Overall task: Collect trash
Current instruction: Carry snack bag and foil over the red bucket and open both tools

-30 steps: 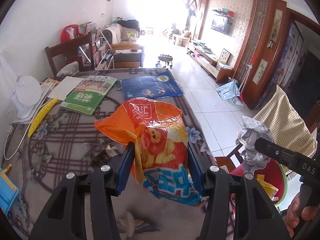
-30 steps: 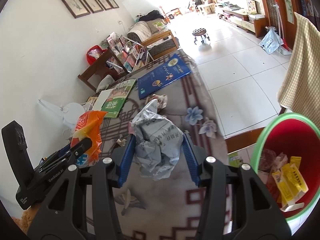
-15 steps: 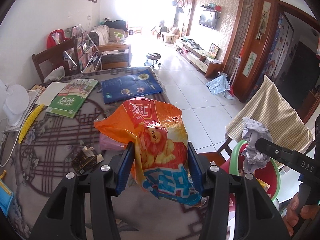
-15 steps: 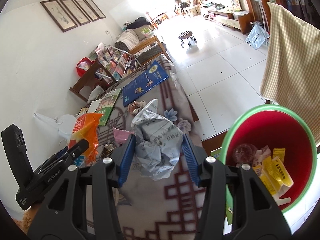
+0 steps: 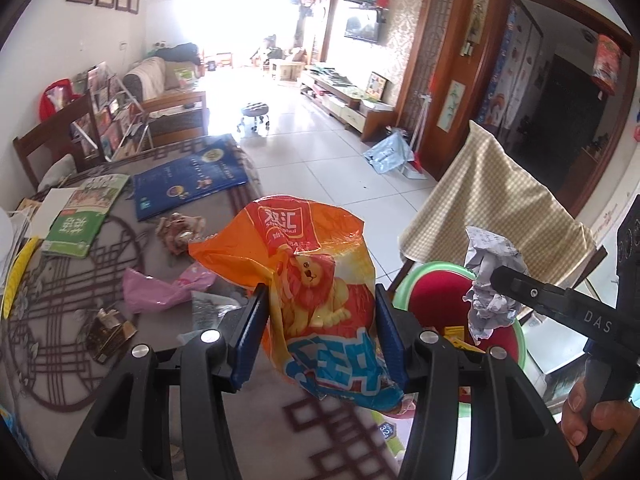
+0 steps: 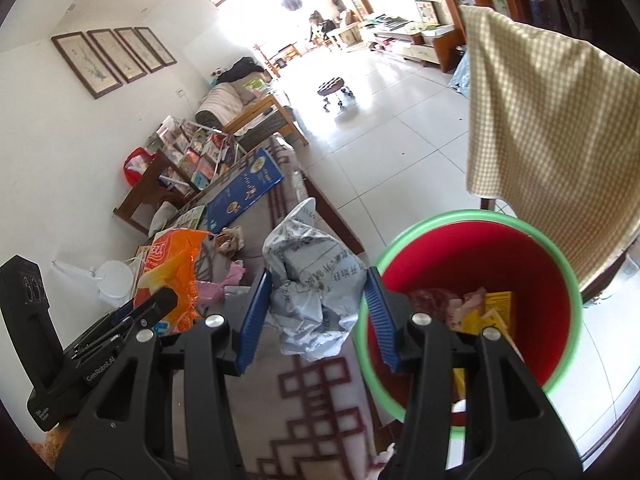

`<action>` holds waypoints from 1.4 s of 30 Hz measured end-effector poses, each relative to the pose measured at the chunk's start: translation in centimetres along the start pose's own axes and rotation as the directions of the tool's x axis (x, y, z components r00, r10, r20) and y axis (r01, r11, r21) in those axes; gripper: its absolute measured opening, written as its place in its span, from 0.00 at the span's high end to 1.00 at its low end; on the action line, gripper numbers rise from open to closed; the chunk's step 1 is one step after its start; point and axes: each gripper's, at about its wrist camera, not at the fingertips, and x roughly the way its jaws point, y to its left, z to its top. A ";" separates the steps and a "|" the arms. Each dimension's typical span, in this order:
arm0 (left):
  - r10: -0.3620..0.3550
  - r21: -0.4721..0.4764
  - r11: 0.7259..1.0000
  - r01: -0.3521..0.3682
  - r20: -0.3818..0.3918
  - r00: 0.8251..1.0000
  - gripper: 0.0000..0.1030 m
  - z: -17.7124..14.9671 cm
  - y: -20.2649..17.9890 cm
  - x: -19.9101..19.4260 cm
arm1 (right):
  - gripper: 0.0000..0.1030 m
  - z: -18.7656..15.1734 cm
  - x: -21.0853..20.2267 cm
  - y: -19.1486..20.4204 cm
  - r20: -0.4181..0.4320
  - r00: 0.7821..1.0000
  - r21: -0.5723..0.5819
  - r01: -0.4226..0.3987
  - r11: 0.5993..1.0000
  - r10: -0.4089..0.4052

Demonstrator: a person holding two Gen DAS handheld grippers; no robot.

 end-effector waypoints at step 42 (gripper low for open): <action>-0.229 0.180 0.945 0.272 -0.231 0.946 0.41 -1.3 -11.5 7.6 | 0.54 0.2 -3.7 -9.0 0.047 0.972 0.172 0.219 0.960 -0.230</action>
